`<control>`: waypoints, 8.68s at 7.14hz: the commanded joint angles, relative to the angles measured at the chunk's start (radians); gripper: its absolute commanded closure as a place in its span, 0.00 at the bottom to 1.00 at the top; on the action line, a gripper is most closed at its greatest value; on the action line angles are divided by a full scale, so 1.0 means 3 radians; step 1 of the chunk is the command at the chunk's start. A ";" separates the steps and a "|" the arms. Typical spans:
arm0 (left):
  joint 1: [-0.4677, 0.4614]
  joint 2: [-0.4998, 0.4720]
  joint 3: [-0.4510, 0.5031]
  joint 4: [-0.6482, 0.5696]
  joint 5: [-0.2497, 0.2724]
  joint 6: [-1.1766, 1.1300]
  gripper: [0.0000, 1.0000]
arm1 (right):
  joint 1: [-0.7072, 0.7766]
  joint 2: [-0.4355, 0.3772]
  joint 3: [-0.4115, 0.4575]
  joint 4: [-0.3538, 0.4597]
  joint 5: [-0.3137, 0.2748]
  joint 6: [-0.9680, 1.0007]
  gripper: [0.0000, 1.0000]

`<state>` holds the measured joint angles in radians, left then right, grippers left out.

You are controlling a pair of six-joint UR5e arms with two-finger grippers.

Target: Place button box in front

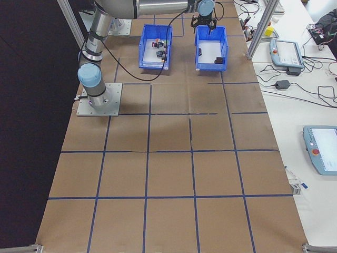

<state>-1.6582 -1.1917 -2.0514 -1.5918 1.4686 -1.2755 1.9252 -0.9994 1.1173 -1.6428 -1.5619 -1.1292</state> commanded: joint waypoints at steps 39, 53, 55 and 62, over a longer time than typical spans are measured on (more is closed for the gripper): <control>-0.0895 -0.3335 0.2589 0.1446 0.0351 -0.2268 0.72 | -0.2117 -0.2834 0.3536 -0.0844 -0.0209 -0.2179 0.91; 0.0131 -0.0755 0.1206 -0.0069 0.0305 0.4373 0.01 | 0.0321 -0.2336 0.3629 -0.1696 -0.0607 0.0250 0.90; 0.0200 -0.0442 0.0562 0.0455 0.0136 0.4518 0.01 | 0.0546 -0.1993 0.3623 -0.1998 -0.0669 0.0415 0.89; 0.0317 -0.0374 0.0554 0.0336 0.0494 0.4405 0.01 | 0.0741 -0.1782 0.3537 -0.2240 -0.0623 0.0681 0.27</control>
<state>-1.5638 -1.3024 -1.8858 -1.4903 1.6231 0.0459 2.1480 -1.5350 2.1839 -2.3128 -1.7566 -0.9321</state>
